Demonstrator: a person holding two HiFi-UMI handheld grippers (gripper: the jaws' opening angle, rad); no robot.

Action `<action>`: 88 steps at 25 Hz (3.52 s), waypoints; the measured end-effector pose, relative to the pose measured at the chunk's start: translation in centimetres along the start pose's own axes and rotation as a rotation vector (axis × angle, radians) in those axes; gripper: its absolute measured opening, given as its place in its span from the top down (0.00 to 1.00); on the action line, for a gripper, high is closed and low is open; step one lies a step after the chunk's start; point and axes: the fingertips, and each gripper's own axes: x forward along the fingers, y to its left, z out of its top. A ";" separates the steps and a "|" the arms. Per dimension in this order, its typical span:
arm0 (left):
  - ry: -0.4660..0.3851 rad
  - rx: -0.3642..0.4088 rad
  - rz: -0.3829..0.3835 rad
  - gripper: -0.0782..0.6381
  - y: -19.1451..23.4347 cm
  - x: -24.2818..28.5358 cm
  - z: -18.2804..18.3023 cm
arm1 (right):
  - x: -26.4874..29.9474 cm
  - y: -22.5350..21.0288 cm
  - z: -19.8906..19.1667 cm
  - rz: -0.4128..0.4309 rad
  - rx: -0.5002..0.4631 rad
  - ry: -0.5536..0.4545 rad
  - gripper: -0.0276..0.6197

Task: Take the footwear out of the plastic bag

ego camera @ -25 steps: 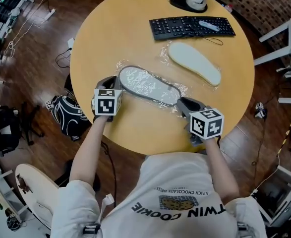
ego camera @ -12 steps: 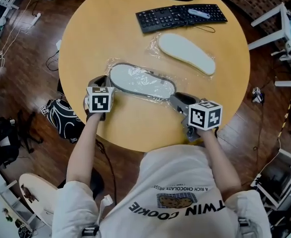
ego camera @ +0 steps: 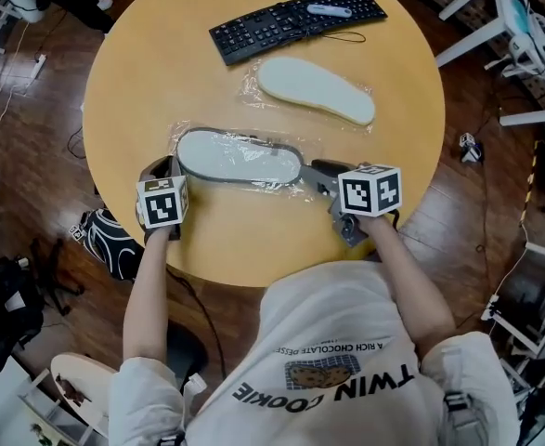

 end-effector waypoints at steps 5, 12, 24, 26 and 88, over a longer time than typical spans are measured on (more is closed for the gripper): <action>0.001 0.002 -0.001 0.88 -0.1 0.0 0.1 | 0.0 -0.7 0.2 0.033 0.036 0.011 0.78; 0.003 0.000 0.001 0.88 -0.2 0.1 0.1 | -0.2 -0.3 0.6 0.112 0.064 0.038 0.78; 0.002 0.002 0.001 0.88 -0.2 0.4 0.2 | 0.8 -0.2 0.1 0.124 -0.005 0.113 0.78; 0.000 0.002 0.001 0.88 -0.2 0.4 0.2 | 1.2 0.1 0.2 0.138 0.009 0.116 0.78; 0.035 -0.002 0.041 0.89 -0.2 0.0 0.0 | -0.9 -2.1 2.1 0.196 0.219 0.053 0.88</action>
